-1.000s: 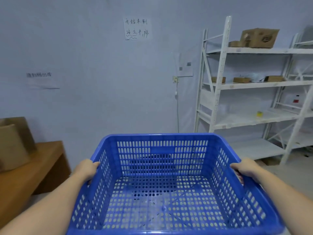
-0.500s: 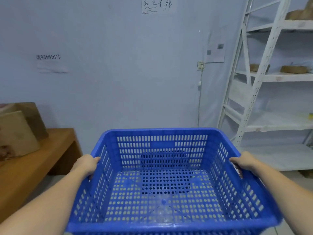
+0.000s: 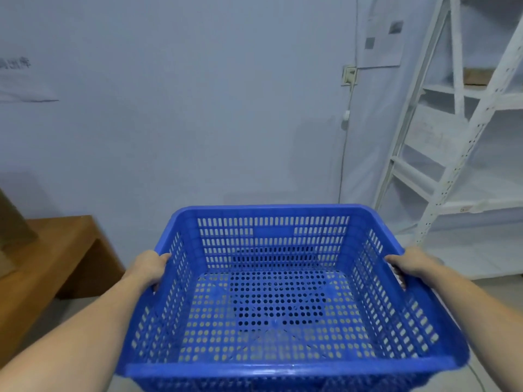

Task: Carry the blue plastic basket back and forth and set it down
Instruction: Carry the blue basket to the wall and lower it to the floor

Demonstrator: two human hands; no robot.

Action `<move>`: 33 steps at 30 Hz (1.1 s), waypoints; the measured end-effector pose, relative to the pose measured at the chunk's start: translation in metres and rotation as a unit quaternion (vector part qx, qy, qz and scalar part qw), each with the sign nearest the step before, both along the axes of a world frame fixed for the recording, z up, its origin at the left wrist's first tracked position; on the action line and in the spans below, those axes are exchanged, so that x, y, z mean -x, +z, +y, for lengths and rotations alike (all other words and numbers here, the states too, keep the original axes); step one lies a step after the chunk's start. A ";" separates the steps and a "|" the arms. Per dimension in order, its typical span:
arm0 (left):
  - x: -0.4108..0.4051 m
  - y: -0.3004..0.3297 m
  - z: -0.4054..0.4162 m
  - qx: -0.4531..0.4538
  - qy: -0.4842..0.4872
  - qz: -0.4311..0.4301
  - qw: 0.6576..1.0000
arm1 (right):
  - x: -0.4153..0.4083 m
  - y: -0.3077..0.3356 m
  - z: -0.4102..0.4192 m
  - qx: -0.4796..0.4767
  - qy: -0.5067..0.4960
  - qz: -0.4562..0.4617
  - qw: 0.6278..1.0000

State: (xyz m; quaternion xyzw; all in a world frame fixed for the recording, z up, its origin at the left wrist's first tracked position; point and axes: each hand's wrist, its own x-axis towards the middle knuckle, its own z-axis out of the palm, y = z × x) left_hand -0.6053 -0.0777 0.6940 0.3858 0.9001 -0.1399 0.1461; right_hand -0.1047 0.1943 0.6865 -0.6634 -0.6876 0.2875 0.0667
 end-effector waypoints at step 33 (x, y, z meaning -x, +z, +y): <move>0.188 -0.290 0.410 -0.151 0.315 -0.176 0.920 | 0.202 -0.278 0.448 0.142 -0.062 0.013 0.988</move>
